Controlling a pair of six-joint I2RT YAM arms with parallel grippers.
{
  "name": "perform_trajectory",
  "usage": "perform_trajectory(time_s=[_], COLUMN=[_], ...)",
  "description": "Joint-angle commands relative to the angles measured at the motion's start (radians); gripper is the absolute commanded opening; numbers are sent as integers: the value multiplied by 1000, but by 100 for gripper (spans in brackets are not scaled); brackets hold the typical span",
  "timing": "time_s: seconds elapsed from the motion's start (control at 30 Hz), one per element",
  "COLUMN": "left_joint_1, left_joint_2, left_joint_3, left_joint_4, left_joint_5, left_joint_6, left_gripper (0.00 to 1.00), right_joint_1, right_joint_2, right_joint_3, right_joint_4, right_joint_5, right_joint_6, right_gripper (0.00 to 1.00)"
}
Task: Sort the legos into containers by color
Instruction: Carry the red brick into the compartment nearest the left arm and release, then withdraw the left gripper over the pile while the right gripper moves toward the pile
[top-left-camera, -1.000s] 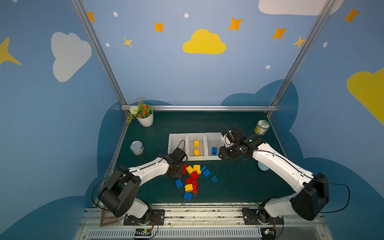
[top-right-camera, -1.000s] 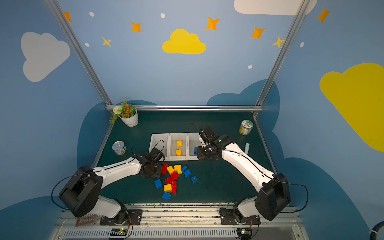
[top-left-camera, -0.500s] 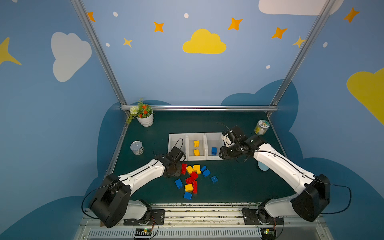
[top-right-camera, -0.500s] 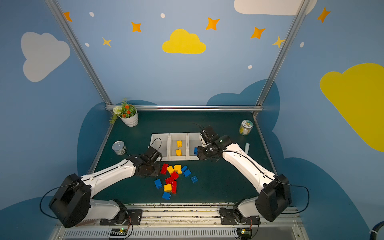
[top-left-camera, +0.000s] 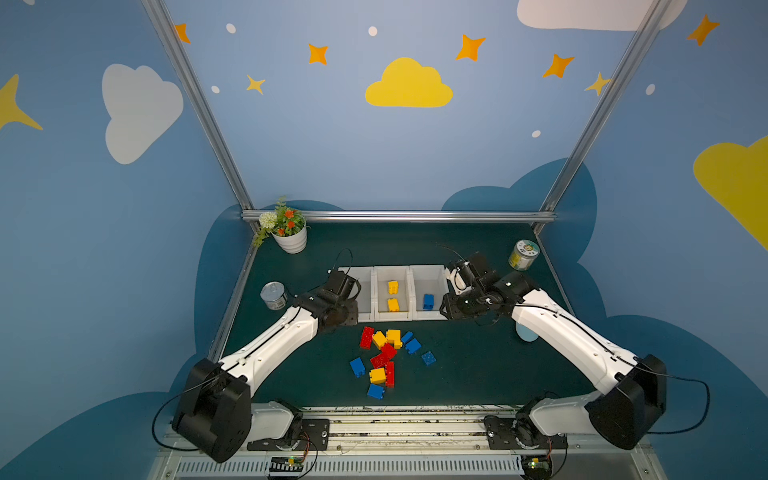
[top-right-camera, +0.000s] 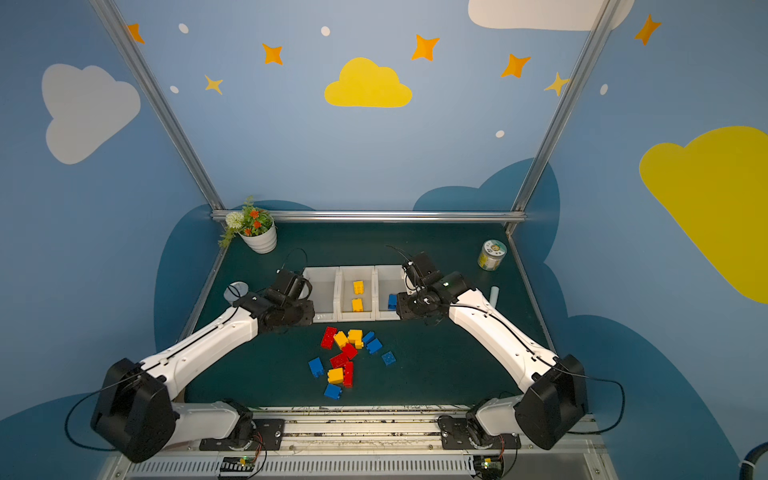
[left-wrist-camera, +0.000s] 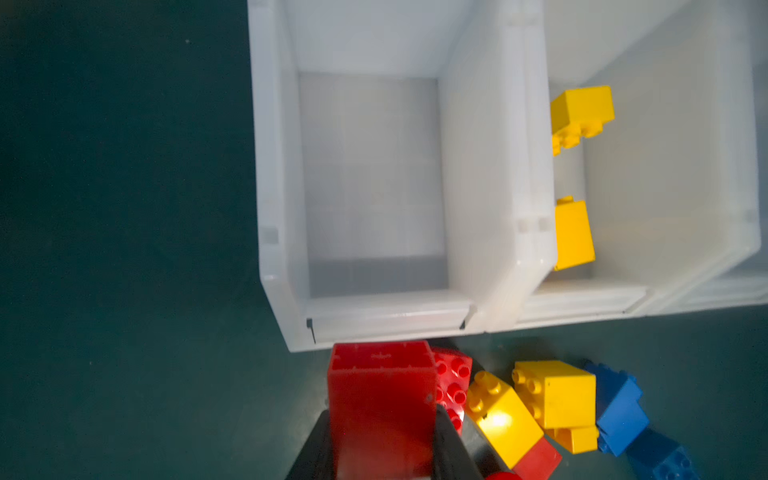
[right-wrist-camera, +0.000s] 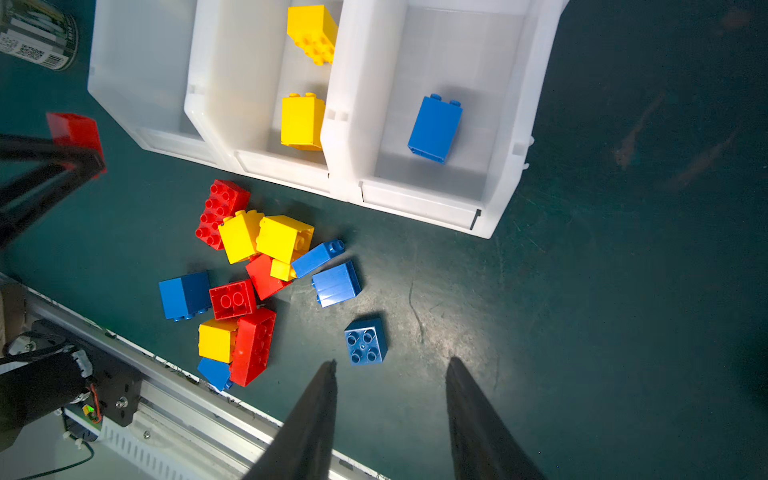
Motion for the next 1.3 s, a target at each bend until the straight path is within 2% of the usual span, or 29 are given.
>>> perform_trajectory(time_s=[0.0, 0.27, 0.5, 0.7, 0.93, 1.27], left_joint_1=[57, 96, 98, 97, 98, 96], left_joint_2=[92, 281, 316, 251, 126, -108], left_joint_3=[61, 221, 255, 201, 111, -130], left_joint_4=[35, 22, 9, 19, 41, 104], left_joint_5=[79, 176, 179, 175, 226, 266], left_joint_6=[53, 102, 83, 58, 24, -73], left_gripper=[30, 31, 46, 57, 59, 60], right_joint_1=[-7, -8, -13, -16, -16, -15], right_joint_2=[-29, -55, -61, -66, -72, -71], right_joint_3=[-14, -36, -33, -39, -49, -136], right_joint_4=[-19, -16, -29, -23, -17, 47], right_joint_5=[8, 20, 21, 16, 7, -45], right_joint_6=[9, 9, -1, -9, 10, 77], right_gripper=[44, 44, 46, 46, 46, 45])
